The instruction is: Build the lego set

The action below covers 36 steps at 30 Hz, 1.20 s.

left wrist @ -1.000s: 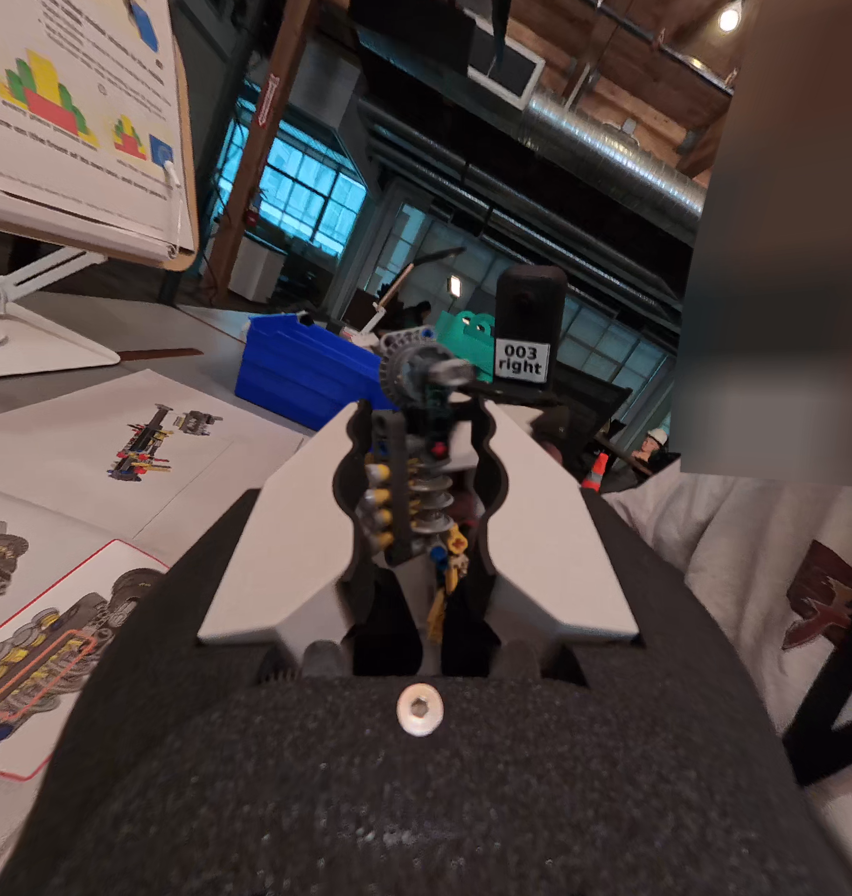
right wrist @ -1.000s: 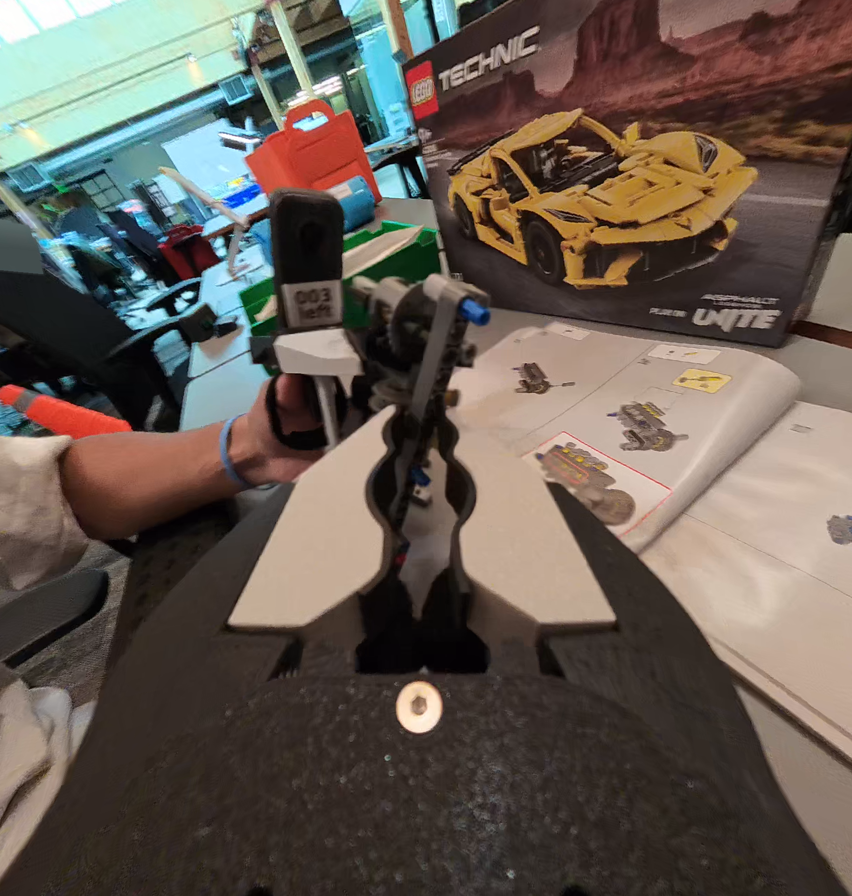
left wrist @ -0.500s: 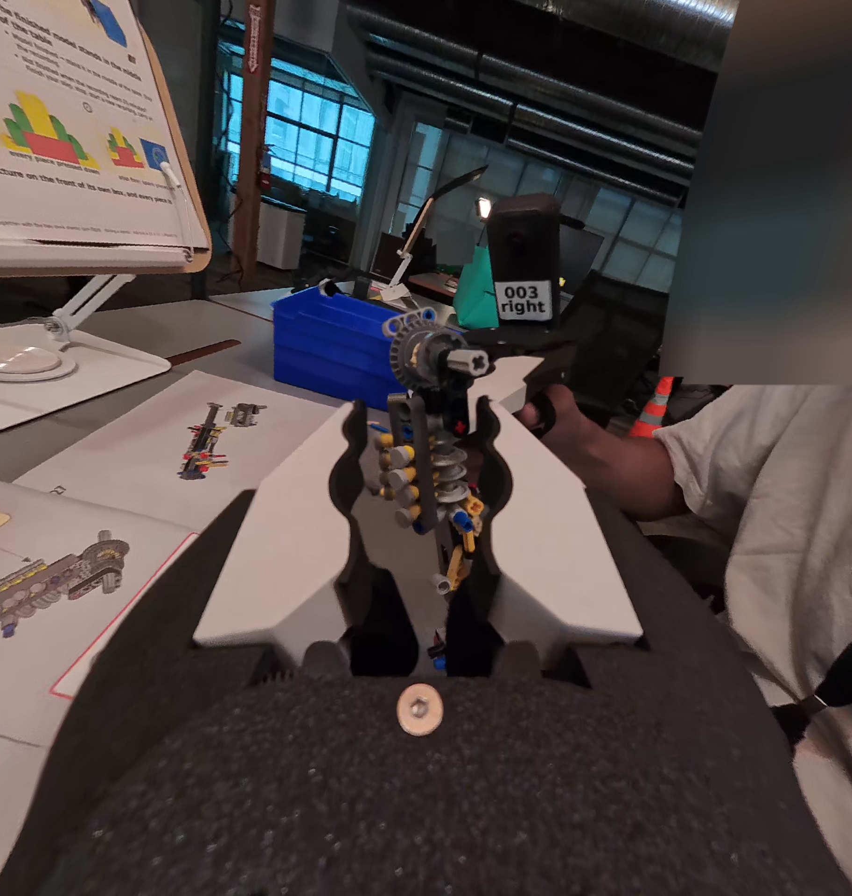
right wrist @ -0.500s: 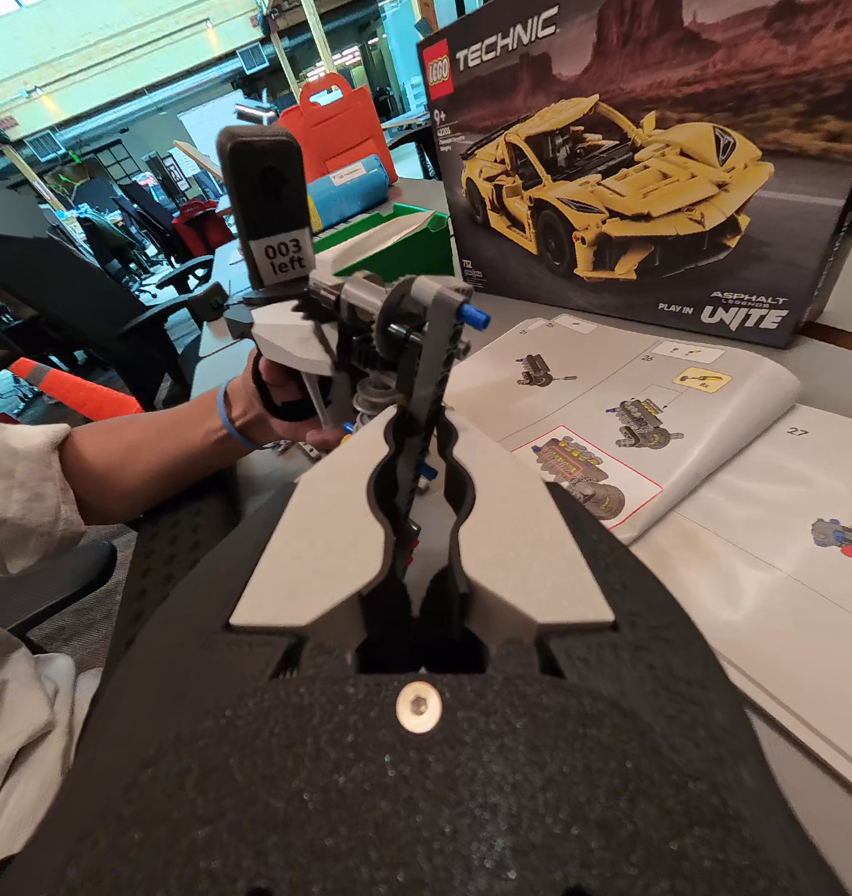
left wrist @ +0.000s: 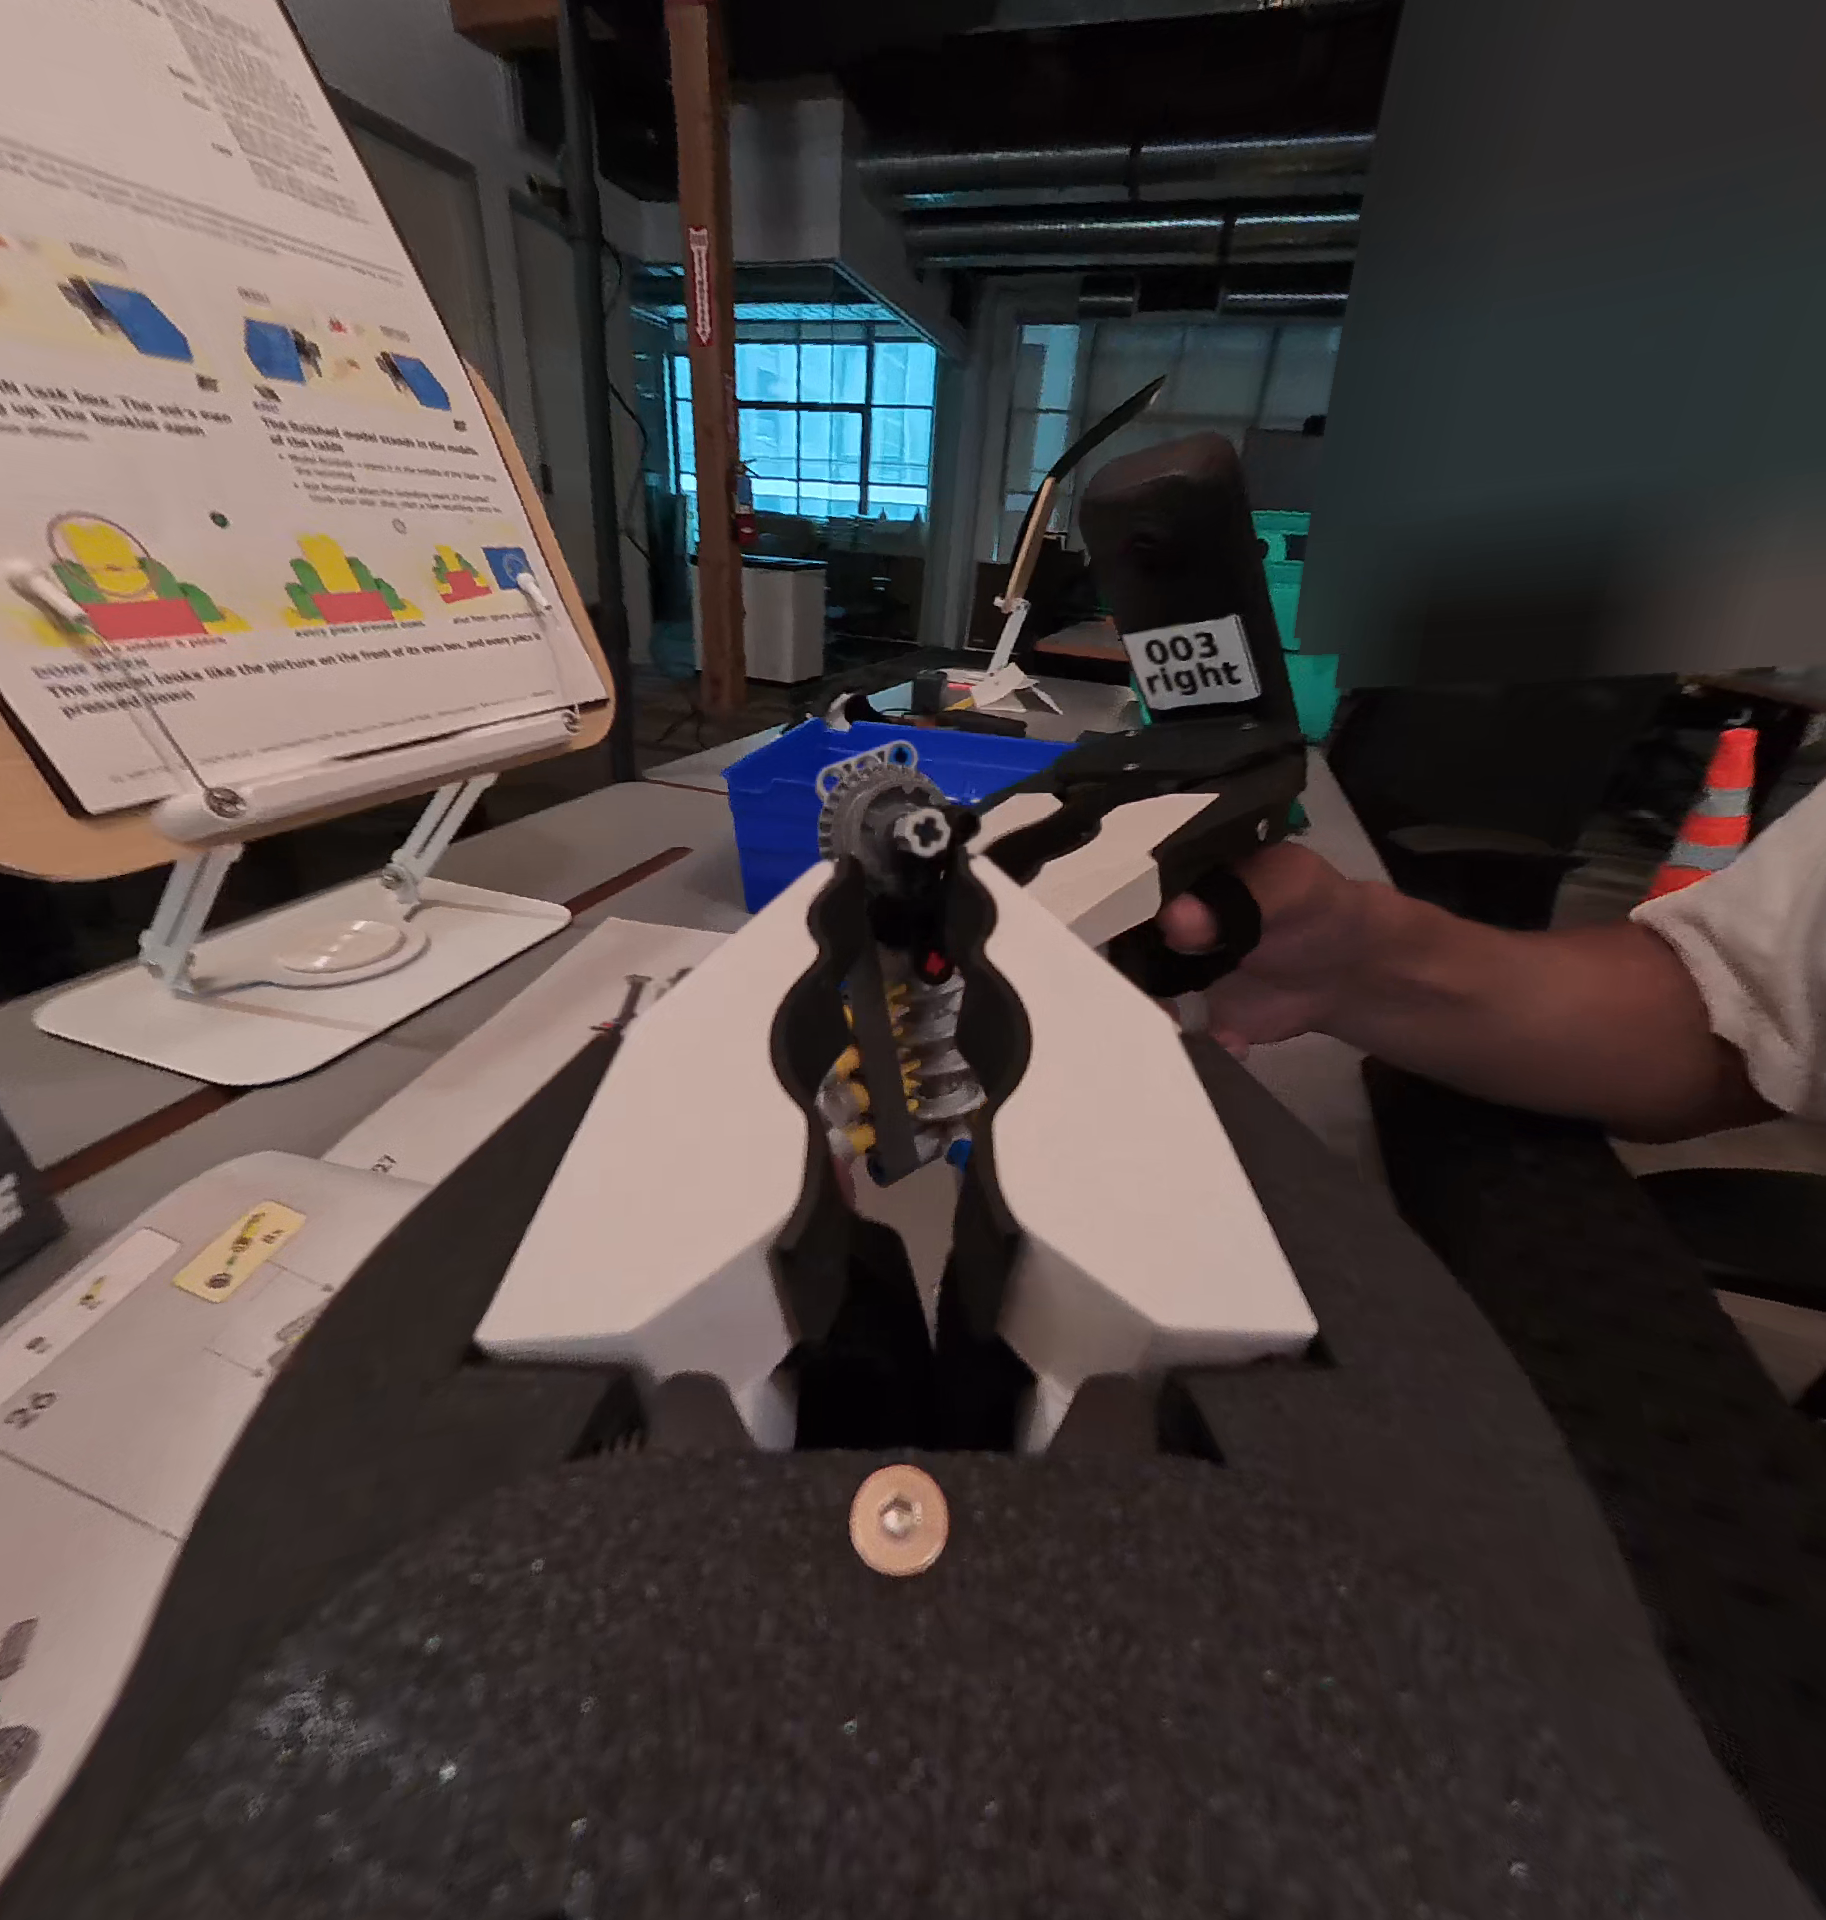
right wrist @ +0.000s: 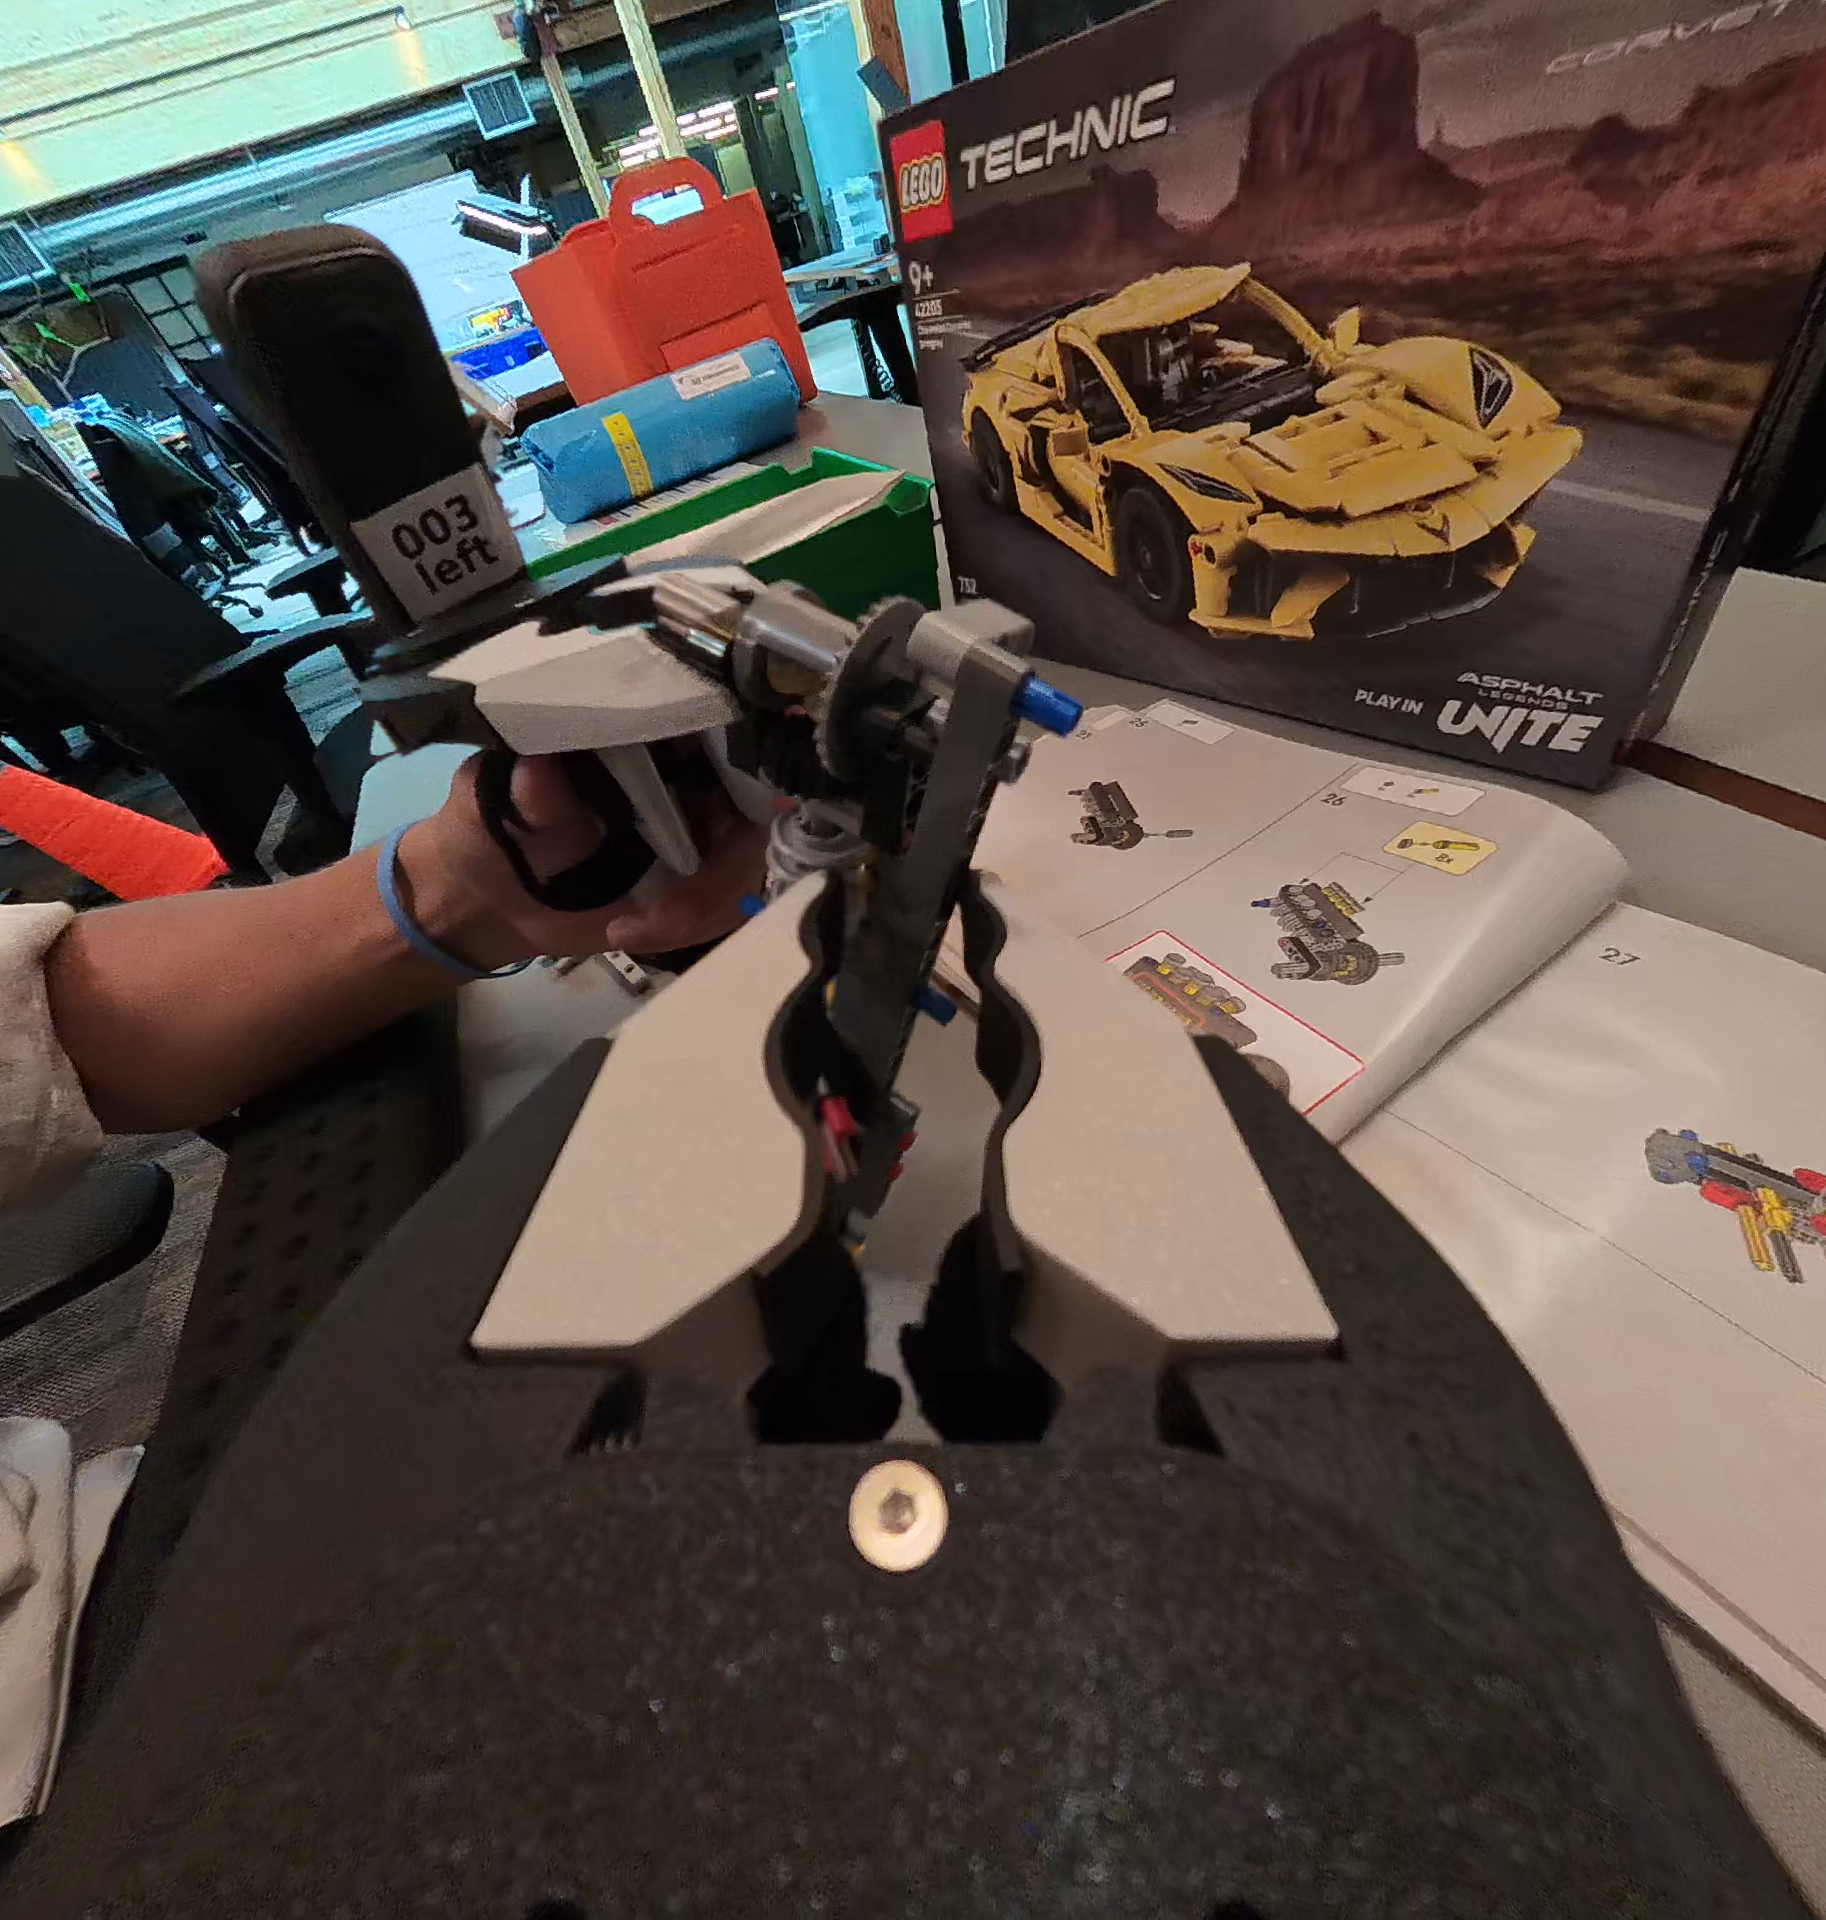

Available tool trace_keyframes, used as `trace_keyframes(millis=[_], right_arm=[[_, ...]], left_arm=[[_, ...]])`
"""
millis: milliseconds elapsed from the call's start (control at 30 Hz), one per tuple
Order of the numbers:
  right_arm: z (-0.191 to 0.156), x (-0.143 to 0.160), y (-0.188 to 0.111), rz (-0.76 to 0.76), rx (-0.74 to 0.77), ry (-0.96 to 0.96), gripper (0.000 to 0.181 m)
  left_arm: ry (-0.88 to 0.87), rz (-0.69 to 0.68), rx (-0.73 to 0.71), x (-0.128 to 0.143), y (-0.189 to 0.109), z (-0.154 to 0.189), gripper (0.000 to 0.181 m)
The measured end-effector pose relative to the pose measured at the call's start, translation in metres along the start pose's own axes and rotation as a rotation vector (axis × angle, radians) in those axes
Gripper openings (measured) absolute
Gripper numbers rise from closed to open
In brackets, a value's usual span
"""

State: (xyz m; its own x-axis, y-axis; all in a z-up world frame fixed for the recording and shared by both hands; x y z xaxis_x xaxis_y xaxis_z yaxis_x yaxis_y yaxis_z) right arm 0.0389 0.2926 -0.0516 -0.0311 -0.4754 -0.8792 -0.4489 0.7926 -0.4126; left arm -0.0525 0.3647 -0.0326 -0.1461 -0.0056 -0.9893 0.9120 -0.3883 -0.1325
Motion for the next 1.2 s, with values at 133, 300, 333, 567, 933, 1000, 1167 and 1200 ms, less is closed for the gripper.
trace_keyframes(millis=[133, 300, 333, 567, 933, 1000, 1167, 1200], right_arm=[[-0.006, -0.011, -0.009, 0.072, -0.058, 0.069, 0.057], [0.0, -0.015, -0.016, 0.077, 0.105, 0.109, 0.053], [-0.002, -0.015, -0.015, 0.078, 0.107, 0.121, 0.06], [0.005, -0.015, -0.011, 0.161, 0.044, 0.243, 0.064], [0.007, -0.016, -0.01, 0.232, 0.042, 0.12, 0.061], [0.007, -0.016, -0.011, 0.229, 0.052, 0.128, 0.06], [0.005, -0.016, -0.014, 0.246, 0.077, 0.128, 0.062], [0.004, -0.017, -0.014, 0.247, 0.072, 0.129, 0.062]], left_arm=[[0.092, -0.017, -0.092, 0.001, 0.004, 0.004, 0.013], [0.146, -0.025, -0.241, 0.005, 0.011, 0.005, 0.011], [0.142, -0.018, -0.253, 0.006, 0.013, 0.005, 0.011], [0.132, -0.021, -0.278, 0.012, 0.018, 0.004, 0.008], [0.169, -0.028, -0.337, 0.01, 0.018, 0.009, 0.008], [0.164, -0.03, -0.347, 0.009, 0.019, 0.01, 0.008], [0.152, -0.023, -0.364, 0.008, 0.019, 0.011, 0.007], [0.148, -0.018, -0.365, 0.008, 0.019, 0.011, 0.007]])
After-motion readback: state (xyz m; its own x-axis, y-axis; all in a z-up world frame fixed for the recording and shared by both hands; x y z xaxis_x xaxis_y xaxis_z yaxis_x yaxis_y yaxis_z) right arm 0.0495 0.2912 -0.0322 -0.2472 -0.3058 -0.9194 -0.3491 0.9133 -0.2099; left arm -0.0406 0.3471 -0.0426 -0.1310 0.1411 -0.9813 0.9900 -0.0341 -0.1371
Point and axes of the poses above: each gripper's, where its closed fingertips meet, y out along the fingers, x out of its underside, z = x × y across the jaws, the point moved 6 cm from there along -y, back along the fingers, and after that the axes turned 14 degrees about -z, right-handed, at the moved point
